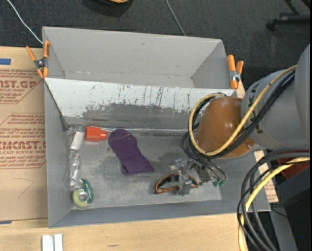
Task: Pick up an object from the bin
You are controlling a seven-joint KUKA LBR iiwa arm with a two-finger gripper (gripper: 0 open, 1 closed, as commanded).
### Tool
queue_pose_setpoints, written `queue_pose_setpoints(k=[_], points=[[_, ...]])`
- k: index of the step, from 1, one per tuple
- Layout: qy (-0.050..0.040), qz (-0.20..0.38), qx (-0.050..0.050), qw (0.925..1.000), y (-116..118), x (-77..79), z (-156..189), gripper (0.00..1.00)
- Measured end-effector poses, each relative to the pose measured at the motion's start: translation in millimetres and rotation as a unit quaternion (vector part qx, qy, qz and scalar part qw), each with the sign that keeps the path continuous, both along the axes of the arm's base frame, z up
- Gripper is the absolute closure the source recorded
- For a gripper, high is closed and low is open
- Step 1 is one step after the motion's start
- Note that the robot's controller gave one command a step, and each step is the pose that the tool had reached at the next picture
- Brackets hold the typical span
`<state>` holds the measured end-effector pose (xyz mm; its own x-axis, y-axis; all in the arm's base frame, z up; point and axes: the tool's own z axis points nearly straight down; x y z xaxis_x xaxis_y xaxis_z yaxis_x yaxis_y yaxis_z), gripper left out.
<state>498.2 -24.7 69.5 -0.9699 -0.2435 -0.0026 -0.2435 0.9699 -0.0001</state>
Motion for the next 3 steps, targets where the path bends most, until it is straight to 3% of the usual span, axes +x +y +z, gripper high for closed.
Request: queue_pose_setpoints(k=[1, 2, 3], points=[[0.0001, 0.000, 0.000, 1.0000, 0, -0.1, 0, 1.00], [0.0023, 0.000, 0.000, 1.0000, 4, 6.3, 97, 1.00], [-0.0031, -0.025, 0.000, 0.9997, -10, 21.2, 41, 1.00]])
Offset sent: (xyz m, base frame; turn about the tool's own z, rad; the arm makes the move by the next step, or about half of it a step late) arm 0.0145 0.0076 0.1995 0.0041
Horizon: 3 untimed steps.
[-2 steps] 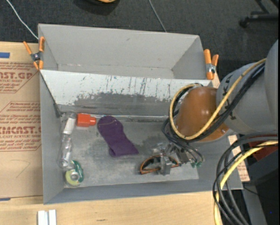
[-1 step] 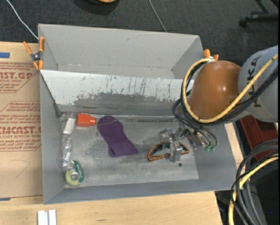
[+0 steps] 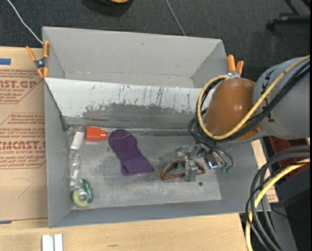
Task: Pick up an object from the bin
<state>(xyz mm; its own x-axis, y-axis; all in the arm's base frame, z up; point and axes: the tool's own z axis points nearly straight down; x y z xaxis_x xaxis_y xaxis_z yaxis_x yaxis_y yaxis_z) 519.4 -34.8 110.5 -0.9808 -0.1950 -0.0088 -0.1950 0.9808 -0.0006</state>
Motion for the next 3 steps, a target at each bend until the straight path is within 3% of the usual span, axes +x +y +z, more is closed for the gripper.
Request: queue_pose_setpoints(k=[1, 2, 3], points=[[0.0012, -0.004, 0.000, 1.0000, -1, 0.6, -14, 1.00], [-0.0002, 0.270, -0.002, 0.9627, -55, -30.2, -10, 1.00], [-0.0001, 0.270, -0.002, 0.9628, -55, -30.2, -10, 1.00]])
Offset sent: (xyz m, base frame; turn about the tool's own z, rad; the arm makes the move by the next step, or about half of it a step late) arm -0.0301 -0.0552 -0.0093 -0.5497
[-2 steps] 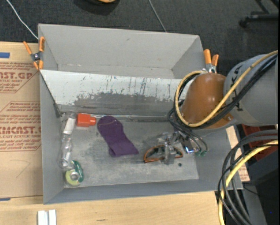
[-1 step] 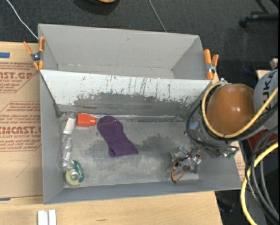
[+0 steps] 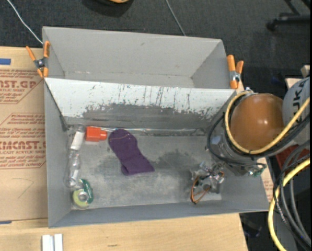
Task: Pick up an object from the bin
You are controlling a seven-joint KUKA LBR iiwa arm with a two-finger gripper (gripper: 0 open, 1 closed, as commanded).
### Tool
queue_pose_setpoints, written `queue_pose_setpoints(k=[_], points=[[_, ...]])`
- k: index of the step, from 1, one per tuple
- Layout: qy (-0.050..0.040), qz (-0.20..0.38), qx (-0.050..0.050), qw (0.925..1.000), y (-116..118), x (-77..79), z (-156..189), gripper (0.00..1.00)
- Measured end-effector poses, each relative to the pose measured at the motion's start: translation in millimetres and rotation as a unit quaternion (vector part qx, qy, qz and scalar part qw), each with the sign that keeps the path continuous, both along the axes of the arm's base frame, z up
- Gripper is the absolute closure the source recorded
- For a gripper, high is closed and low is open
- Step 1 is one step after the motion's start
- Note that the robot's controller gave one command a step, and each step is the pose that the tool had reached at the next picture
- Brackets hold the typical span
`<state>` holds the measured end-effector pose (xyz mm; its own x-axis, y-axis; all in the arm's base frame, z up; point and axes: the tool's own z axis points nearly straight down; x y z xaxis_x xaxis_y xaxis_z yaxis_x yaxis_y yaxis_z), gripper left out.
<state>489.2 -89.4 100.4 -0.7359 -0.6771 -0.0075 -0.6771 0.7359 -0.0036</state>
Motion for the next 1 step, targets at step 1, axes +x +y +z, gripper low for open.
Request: queue_pose_setpoints(k=[1], points=[[-0.0016, -0.007, 0.000, 1.0000, 6.0, -6.5, 117.9, 1.00]])
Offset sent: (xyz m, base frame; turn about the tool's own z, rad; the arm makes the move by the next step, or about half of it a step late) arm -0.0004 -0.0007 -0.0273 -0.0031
